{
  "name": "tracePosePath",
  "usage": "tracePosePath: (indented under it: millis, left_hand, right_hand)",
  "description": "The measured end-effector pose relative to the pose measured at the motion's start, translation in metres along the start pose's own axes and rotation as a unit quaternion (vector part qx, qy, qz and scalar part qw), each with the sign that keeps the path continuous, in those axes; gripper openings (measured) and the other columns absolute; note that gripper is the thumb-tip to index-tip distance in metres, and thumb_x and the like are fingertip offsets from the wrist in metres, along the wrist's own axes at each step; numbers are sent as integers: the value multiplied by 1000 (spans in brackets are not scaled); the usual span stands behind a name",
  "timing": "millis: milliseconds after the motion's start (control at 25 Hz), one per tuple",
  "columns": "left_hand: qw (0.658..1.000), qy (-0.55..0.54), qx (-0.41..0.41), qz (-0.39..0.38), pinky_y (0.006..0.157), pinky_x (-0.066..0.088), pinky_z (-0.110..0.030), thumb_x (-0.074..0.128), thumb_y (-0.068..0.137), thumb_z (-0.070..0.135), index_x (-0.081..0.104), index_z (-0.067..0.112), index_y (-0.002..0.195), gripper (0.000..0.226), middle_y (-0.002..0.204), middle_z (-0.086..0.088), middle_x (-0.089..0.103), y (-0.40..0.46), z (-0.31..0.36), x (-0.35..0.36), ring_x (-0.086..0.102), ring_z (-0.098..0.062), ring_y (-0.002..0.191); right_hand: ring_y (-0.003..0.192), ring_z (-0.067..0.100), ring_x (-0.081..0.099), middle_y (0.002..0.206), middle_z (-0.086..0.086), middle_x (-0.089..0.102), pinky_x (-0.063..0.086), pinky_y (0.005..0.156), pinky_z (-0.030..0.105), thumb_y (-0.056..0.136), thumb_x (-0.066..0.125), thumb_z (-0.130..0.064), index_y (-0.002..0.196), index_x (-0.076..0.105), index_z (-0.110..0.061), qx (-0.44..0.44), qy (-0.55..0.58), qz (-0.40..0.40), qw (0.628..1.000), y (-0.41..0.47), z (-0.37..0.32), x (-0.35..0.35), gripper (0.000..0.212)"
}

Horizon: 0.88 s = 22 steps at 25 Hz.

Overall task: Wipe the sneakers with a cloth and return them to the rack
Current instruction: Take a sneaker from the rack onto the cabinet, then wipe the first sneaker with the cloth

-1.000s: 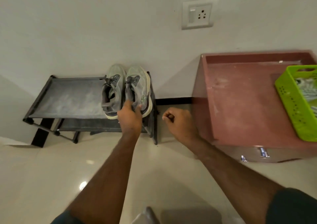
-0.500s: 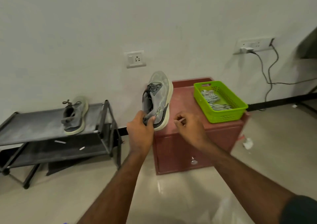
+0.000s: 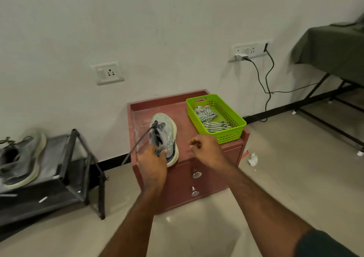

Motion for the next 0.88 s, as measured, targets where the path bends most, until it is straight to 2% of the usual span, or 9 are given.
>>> tracePosePath:
  millis: [160, 280, 360, 440, 520, 600, 680, 760, 880]
  left_hand:
    - [994, -5, 38, -99, 84, 57, -37, 81, 79, 16, 73, 17, 105, 27, 96, 0, 73, 16, -14, 22, 69, -19, 90]
    - [970, -173, -48, -166, 92, 58, -43, 78, 77, -5, 62, 19, 127, 58, 116, -3, 72, 18, -26, 29, 69, -15, 107]
    - [956, -217, -101, -171, 91, 58, -45, 79, 76, -8, 53, 15, 136, 69, 118, -10, 70, 17, -30, 30, 67, -18, 112]
    - [962, -185, -87, -181, 89, 59, -45, 80, 75, -6, 60, 11, 122, 53, 109, -10, 72, 14, -27, 33, 68, -22, 107]
    - [966, -157, -77, -190, 87, 59, -36, 82, 74, -7, 64, 11, 108, 43, 101, -4, 71, 9, -23, 31, 69, -19, 101]
    - [966, -152, -61, -198, 86, 56, -26, 82, 73, -7, 64, 10, 110, 46, 99, 3, 69, 6, -20, 32, 67, -12, 99]
    - [963, -163, -44, -208, 90, 53, -23, 82, 72, -10, 63, 10, 113, 50, 104, 8, 67, 7, -17, 34, 64, -3, 101]
    - [957, -188, -45, -215, 85, 52, -14, 80, 72, -13, 61, 10, 114, 51, 108, 8, 67, 10, -16, 34, 63, 2, 102]
    - [953, -199, -45, -226, 80, 51, -7, 78, 73, -15, 61, 8, 116, 52, 111, 7, 66, 11, -18, 37, 62, 0, 105]
  right_hand:
    - [73, 10, 65, 81, -3, 74, 50, 73, 22, 77, 68, -1, 83, 75, -14, -8, 1, 156, 988, 18, 21, -46, 16]
    - [78, 20, 67, 83, 3, 74, 52, 74, 30, 75, 65, 2, 80, 74, -12, 28, -41, 216, 975, 30, 47, -70, 17]
    - [83, 25, 68, 85, 4, 74, 54, 75, 32, 72, 62, 1, 79, 74, -15, 60, -88, 177, 978, 51, 63, -73, 21]
    - [94, 29, 68, 96, 6, 74, 56, 81, 33, 71, 63, -7, 87, 74, -19, 107, -189, 88, 972, 77, 69, -73, 23]
    - [106, 29, 66, 110, 8, 71, 56, 88, 36, 77, 67, -18, 105, 73, -19, 119, -298, -2, 947, 101, 67, -66, 29]
    - [113, 30, 63, 120, 8, 67, 54, 93, 40, 82, 69, -31, 118, 68, -19, 120, -358, -109, 920, 117, 74, -47, 38]
    - [113, 32, 63, 125, 10, 65, 53, 94, 43, 84, 66, -34, 119, 66, -19, 123, -383, -190, 895, 127, 87, -32, 38]
    - [112, 32, 63, 124, 11, 65, 53, 92, 41, 83, 64, -27, 117, 66, -19, 115, -390, -192, 893, 135, 97, -23, 35]
    - [106, 33, 65, 116, 12, 67, 54, 86, 38, 83, 67, -27, 110, 68, -15, 93, -398, -123, 904, 137, 92, -27, 31]
Point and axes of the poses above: each hand's wrist, its own y-axis towards the middle knuckle, its own x-axis out of the palm, z = x × y, the point moved 6 cm from there along y, towards the middle knuckle
